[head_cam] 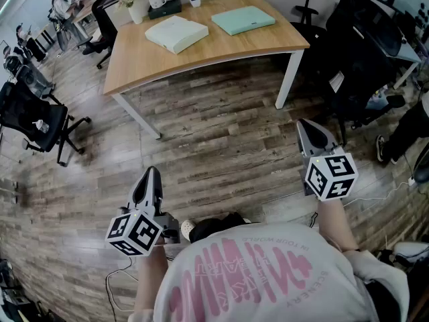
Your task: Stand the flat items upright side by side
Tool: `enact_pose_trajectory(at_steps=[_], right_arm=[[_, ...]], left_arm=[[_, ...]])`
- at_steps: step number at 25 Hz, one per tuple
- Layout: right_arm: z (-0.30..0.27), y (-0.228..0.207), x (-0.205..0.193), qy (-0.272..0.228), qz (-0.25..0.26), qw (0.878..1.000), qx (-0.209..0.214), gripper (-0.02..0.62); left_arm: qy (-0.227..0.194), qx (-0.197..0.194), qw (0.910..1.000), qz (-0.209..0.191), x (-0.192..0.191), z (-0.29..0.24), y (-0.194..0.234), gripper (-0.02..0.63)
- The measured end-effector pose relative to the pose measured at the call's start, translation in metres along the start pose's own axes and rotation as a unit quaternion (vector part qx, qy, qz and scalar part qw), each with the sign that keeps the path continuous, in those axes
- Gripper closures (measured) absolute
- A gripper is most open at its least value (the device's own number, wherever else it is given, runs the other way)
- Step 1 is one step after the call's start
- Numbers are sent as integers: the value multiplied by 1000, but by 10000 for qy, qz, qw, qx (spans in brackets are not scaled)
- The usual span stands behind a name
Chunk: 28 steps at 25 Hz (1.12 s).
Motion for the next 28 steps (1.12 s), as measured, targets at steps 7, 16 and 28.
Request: enact_pose_trajectory(at_steps=[7, 16, 28], right_arm=[[4, 3, -7, 137, 321, 9993, 122, 597], [-4, -2, -19, 244, -18, 9996, 164, 597], [-99, -3, -15, 499, -325, 9981, 132, 597]], left_arm=[[-45, 64, 9999, 145, -9, -1, 1, 603], [85, -65, 9999, 87, -13, -22, -3, 603], [217, -43, 9992, 334, 11, -119, 49, 603]])
Point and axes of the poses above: the fingertips, and each gripper's own axes: z backward along the fingers, y to its left, x out of its top, the point moved 9 cm from there along z, backward along the fingers, and after that the axes turned 6 degrees about -y, right-handed, at the moved point
